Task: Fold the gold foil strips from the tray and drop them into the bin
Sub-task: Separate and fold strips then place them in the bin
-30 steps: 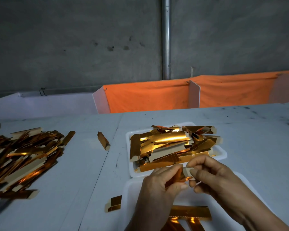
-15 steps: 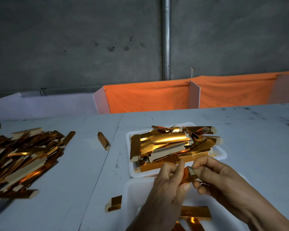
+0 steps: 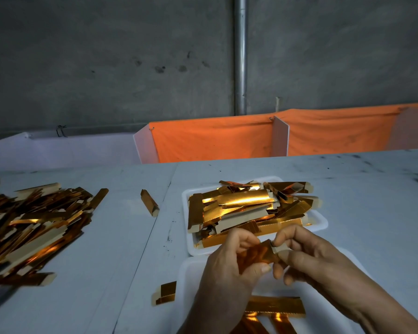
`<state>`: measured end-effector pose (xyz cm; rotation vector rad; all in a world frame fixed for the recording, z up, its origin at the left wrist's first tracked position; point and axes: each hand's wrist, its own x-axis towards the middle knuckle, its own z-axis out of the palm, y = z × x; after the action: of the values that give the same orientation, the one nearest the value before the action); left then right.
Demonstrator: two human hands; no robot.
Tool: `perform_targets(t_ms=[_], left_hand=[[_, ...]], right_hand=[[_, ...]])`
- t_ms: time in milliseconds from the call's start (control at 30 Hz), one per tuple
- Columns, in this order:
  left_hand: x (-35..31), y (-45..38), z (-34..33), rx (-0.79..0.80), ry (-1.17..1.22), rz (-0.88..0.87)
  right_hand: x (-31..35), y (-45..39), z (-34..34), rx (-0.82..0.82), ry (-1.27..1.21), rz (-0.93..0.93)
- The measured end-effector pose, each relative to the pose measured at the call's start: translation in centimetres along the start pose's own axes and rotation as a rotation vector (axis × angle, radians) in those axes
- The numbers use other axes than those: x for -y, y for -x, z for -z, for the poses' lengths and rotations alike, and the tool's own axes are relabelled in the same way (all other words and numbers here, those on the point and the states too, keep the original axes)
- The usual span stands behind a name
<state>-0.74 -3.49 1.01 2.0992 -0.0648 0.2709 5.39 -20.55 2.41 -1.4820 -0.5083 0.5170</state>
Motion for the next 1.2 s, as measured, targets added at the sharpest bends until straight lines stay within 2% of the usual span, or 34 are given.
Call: perform_targets(t_ms=[233, 433, 633, 800, 967, 1200], left_hand=[[-0.2, 0.2, 0.1, 0.041, -0.058, -0.042], [-0.1, 0.2, -0.3, 0.056, -0.211, -0.125], [0.1, 0.3, 0.0, 0.009, -0.125, -0.084], [0.3, 0.2, 0.1, 0.016, -0.092, -0.084], [0.3, 0.2, 0.0, 0.052, -0.134, -0.114], [0.6, 0.1, -0.1, 0.058, -0.141, -0.096]], right_hand=[[-0.1, 0.1, 0.2, 0.015, 0.052, -0.032], [-0.6, -0.1, -0.2, -0.059, 0.314, -0.049], [-0.4, -0.3, -0.3, -0.032, -0.105, -0.100], [-0.3, -0.3, -0.4, -0.015, -0.237, -0.159], [-0.8, -0.5, -0.4, -0.060, -0.139, -0.205], [-1.2, -0.8, -0.3, -0.094, -0.076, -0.160]])
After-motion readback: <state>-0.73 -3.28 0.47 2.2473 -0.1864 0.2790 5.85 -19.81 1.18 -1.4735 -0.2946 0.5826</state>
